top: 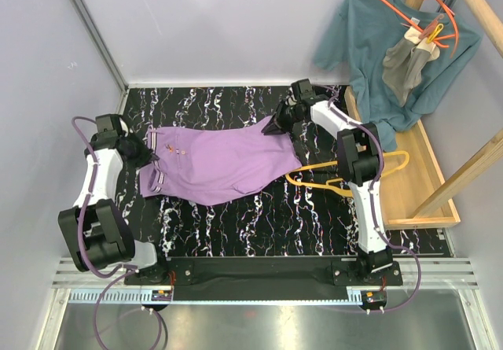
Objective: Place the trousers on the hanger
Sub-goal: Fold the trousers at the center of the board.
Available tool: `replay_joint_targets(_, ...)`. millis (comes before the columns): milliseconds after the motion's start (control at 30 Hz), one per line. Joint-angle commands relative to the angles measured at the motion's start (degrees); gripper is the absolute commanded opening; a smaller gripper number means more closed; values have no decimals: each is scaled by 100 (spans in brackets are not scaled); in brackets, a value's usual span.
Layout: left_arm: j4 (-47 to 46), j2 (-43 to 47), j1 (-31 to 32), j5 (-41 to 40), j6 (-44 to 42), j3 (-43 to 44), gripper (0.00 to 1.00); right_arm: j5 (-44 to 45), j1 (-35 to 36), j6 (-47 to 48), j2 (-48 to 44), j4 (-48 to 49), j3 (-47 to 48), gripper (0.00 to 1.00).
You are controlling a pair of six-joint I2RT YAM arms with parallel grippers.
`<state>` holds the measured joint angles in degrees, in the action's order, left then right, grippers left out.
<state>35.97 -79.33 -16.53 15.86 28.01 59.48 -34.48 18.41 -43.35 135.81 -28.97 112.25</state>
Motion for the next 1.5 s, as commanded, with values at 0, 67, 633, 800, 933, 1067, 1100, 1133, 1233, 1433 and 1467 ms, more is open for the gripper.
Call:
replay_joint_targets(0,-99,111,-16,-110,-103,318,0,-165,-48,264,-107,-106,-159,26)
replay_joint_targets(67,-134,119,-8,-117,-85,301,0,124,-57,720,-133,-293,-194,38)
replay_joint_targets(633,270,-1154,263,-206,-120,1064,0,2127,-664,1407,60,-1796,-160,17)
replay_joint_targets(800,332,-1243,564,-338,-42,1232,0,2192,-681,1602,-247,-1876,-212,33)
replay_joint_targets(933,437,-1216,555,-531,-164,1224,0,1770,-681,1953,-590,-1726,-291,71)
replay_joint_targets(1067,481,-1252,485,-549,-217,1259,0,1427,-725,2305,-653,-1777,-221,88)
replay_joint_targets(1100,464,-1260,493,-540,-217,1276,0,1383,-734,2331,-609,-1831,-186,88)
replay_joint_targets(1133,455,-1278,467,-496,-217,1285,0,1383,-743,2331,-591,-1857,-203,88)
replay_joint_targets(1233,543,-1374,450,-557,-278,1390,0,1059,-752,2305,-600,-1700,-422,86)
replay_joint_targets(1433,964,-1717,151,-1154,-288,1373,27,697,-752,2173,-731,-1454,-1046,75)
replay_joint_targets(1467,1069,-1796,116,-1312,-261,1347,40,697,-752,2165,-827,-1410,-1143,75)
